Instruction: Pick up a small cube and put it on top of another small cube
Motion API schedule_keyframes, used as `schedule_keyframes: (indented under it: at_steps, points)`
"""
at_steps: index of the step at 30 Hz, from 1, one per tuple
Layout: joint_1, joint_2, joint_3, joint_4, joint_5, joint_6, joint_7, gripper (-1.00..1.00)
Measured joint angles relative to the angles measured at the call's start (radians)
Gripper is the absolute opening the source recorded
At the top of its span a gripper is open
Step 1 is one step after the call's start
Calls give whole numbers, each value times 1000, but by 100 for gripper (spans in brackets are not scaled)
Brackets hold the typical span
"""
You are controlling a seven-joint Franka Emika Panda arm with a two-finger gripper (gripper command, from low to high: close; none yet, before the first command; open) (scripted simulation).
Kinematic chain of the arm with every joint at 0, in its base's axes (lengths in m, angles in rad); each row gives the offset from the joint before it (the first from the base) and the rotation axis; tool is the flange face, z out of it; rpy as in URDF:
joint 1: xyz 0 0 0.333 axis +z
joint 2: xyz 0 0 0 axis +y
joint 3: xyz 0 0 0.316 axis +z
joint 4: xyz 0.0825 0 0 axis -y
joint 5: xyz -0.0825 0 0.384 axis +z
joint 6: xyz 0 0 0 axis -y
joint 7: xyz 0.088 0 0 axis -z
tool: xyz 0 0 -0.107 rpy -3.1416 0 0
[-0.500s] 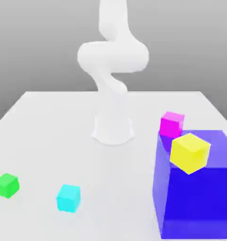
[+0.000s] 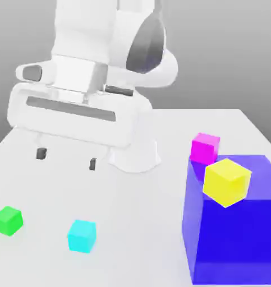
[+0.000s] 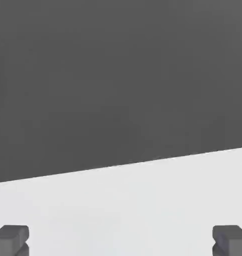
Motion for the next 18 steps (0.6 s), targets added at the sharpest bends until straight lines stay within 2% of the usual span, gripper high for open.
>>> schedule_keyframes:
  at_steps: [3,6,8,14,15,18]
  points:
    - [-22,103,-23,-55,51,68,-52,0]
    - [-54,201,-8,-110,170,136,-151,0]
    - [-66,260,10,-116,215,182,-187,0]
    - [-77,439,26,-89,242,327,-207,0]
    - [-76,461,25,-86,241,345,-207,-100]
    - [-76,461,25,-86,240,344,-206,-100]
